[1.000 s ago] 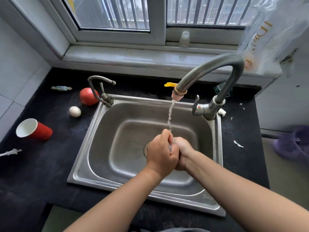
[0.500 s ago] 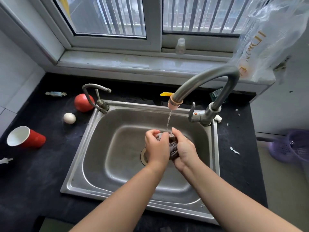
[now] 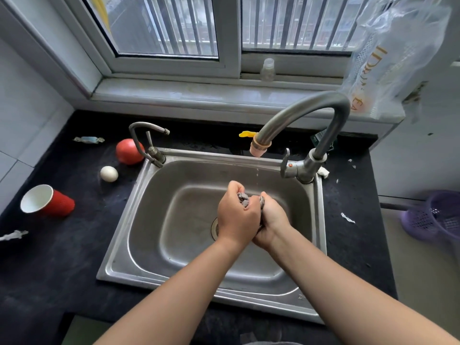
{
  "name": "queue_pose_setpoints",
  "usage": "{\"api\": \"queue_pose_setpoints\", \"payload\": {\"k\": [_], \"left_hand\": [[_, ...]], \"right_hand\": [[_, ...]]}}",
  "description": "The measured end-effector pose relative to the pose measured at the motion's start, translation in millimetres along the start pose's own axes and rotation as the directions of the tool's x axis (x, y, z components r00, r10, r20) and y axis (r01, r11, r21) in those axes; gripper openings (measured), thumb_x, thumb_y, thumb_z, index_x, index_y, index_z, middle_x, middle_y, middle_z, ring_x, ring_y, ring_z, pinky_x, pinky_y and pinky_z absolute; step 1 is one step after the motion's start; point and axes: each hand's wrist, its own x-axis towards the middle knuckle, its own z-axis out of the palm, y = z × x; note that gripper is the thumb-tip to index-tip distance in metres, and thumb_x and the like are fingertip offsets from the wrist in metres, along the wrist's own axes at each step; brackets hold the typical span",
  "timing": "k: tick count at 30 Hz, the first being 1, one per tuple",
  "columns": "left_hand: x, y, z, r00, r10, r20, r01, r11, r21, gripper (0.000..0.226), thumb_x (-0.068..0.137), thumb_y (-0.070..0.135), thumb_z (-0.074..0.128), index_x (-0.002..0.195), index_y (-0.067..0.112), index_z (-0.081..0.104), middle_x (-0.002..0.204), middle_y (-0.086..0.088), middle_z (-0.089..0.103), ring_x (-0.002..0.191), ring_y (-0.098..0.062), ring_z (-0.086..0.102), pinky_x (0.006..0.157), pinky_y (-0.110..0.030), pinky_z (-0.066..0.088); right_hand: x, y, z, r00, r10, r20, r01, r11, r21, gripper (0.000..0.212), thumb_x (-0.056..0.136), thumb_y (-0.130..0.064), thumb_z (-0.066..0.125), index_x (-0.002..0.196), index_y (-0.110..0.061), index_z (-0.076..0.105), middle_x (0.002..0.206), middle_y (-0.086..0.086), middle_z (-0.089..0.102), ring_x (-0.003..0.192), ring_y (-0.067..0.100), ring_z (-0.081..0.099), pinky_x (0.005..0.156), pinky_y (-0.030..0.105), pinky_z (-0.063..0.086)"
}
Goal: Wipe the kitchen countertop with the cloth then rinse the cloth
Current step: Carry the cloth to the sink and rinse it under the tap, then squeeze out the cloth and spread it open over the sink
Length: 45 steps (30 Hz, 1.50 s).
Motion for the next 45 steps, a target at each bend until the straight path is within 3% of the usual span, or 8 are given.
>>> {"api": "queue_pose_setpoints", "payload": {"k": [6,20,25,28,31,37,42,45], "left_hand": [[-12,-10,-10,0.977,0.201,0.078,-0.21,0.969,0.131,0.018,0.067,0.017,0.048,0.067,0.023,0.031,0.053,0.01,0.032,0.048,-0.009,0.033,0.051,-0.026,0.022],[-6,-40,-11,0.889,0.365,0.278,-0.418,0.894,0.162,0.012,0.066,0.026,0.038,0.073,0.019,0.031,0.06,0.006,0.035,0.056,-0.017,0.03,0.053,-0.027,0.024],[7,-48,-14,0.944,-0.104,0.314,0.048,0.983,0.179,0.035,0.073,0.051,0.046,0.08,0.018,0.038,0.064,0.009,0.045,0.062,-0.015,0.044,0.057,-0.029,0.031],[10,-45,-19,0.823,-0.323,0.467,0.3,0.946,0.124,0.048,0.065,0.058,0.062,0.089,0.019,0.046,0.076,0.008,0.053,0.07,-0.008,0.05,0.063,-0.024,0.038],[12,-46,-29,0.741,-0.295,0.603,0.277,0.953,0.125,0.037,0.072,0.035,0.077,0.091,0.019,0.05,0.079,0.009,0.058,0.069,0.003,0.055,0.064,-0.013,0.043],[7,-37,-32,0.896,-0.23,0.38,0.211,0.973,0.094,0.029,0.079,0.039,0.069,0.075,0.013,0.055,0.065,0.009,0.059,0.059,-0.003,0.053,0.059,-0.018,0.042],[4,-41,-48,0.951,-0.306,0.049,0.308,0.951,-0.032,0.018,0.086,0.032,0.062,0.083,0.014,0.06,0.082,0.001,0.066,0.083,-0.016,0.061,0.07,-0.03,0.046],[4,-45,-61,0.955,-0.297,0.017,0.297,0.955,-0.021,0.019,0.087,0.029,0.062,0.091,0.011,0.062,0.089,-0.002,0.067,0.085,-0.016,0.061,0.068,-0.025,0.044]], "right_hand": [[5,11,-2,0.979,0.124,-0.161,-0.156,0.967,-0.202,0.03,0.083,-0.017,0.041,0.054,-0.017,0.047,0.057,-0.003,0.056,0.059,0.016,0.056,0.061,0.024,0.043],[35,14,-17,0.969,0.149,-0.2,-0.209,0.922,-0.327,0.035,0.083,-0.011,0.039,0.048,-0.014,0.044,0.039,0.005,0.052,0.032,0.018,0.054,0.038,0.018,0.043],[35,-7,-35,0.991,0.106,0.081,-0.08,0.958,-0.277,0.06,0.099,-0.044,0.02,0.083,-0.006,0.064,0.091,0.017,0.07,0.079,0.03,0.067,0.072,0.043,0.051],[28,-19,-52,0.992,-0.042,0.118,0.096,0.862,-0.498,0.054,0.096,-0.055,0.02,0.108,-0.024,0.062,0.11,0.006,0.067,0.095,0.026,0.064,0.078,0.042,0.051],[16,-33,-63,0.974,-0.175,0.14,0.222,0.668,-0.71,0.05,0.096,-0.053,0.023,0.109,-0.027,0.063,0.108,0.002,0.067,0.095,0.021,0.066,0.065,0.033,0.056],[2,-55,-80,0.721,-0.678,0.144,0.454,0.304,-0.838,0.053,0.097,-0.048,0.029,0.07,-0.022,0.066,0.075,-0.001,0.067,0.071,0.014,0.062,0.055,0.023,0.047],[9,-80,-106,0.644,-0.743,-0.184,0.441,0.556,-0.704,0.052,0.095,-0.053,0.03,0.068,-0.016,0.055,0.084,0.014,0.065,0.091,0.037,0.064,0.084,0.054,0.051],[10,-86,-118,0.645,-0.743,-0.179,0.404,0.531,-0.745,0.054,0.093,-0.056,0.029,0.063,-0.017,0.052,0.079,0.008,0.061,0.094,0.035,0.062,0.09,0.055,0.048]]}}
